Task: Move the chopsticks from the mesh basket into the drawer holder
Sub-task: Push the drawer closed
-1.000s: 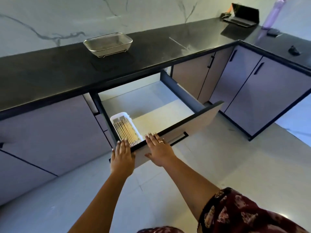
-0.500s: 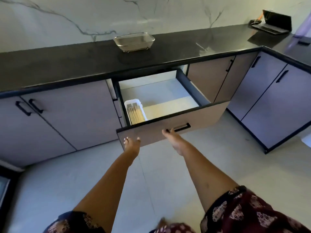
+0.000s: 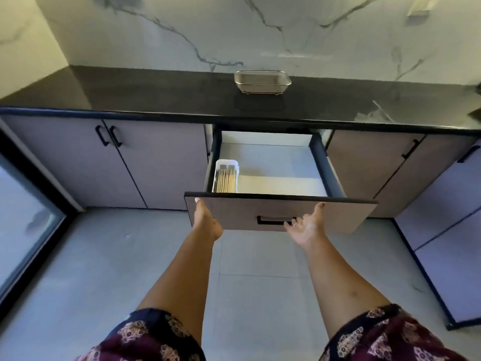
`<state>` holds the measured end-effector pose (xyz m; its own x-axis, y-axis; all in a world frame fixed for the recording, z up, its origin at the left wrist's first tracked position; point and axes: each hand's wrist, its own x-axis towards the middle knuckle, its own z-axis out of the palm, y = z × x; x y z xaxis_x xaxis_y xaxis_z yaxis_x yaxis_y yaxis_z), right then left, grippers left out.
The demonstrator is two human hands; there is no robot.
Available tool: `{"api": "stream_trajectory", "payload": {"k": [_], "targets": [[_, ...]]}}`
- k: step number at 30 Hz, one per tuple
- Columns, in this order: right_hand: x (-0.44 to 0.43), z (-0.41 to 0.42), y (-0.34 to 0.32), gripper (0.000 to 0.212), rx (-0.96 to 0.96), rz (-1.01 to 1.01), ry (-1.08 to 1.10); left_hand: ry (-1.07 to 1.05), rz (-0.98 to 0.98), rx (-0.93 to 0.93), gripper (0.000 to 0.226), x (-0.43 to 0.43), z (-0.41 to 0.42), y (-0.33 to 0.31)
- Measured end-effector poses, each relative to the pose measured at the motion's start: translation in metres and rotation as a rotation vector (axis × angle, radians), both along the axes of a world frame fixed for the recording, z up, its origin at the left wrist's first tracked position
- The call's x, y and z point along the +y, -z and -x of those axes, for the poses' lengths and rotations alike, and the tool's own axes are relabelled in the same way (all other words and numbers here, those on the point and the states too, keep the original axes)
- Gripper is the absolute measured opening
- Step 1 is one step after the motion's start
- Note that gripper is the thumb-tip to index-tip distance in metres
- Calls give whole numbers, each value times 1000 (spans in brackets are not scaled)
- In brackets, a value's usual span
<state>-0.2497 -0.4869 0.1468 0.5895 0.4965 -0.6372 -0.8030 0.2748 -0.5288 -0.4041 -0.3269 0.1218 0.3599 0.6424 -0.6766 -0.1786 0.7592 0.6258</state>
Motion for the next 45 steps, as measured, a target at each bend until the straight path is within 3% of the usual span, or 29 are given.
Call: {"api": "stream_trajectory", "payload": {"k": [4, 14, 21, 28, 36, 45], "targets": [[-19, -25, 3, 92, 20, 0, 15, -120, 88, -75, 92, -10, -27, 34], [0, -81, 20, 86, 83, -8, 125, -259, 138, -66, 84, -25, -71, 10], [45, -100, 21, 85, 68, 131, 212, -441, 148, -117, 73, 19, -100, 12], [91, -114, 17, 100, 119, 321, 273, -565, 236, -155, 88, 48, -135, 2], [125, -163, 19, 82, 54, 132, 266, -466, 159, -230, 80, 100, -170, 4], [183, -215, 13, 93, 79, 59, 149, -355, 140, -263, 96, 155, -220, -14]]}}
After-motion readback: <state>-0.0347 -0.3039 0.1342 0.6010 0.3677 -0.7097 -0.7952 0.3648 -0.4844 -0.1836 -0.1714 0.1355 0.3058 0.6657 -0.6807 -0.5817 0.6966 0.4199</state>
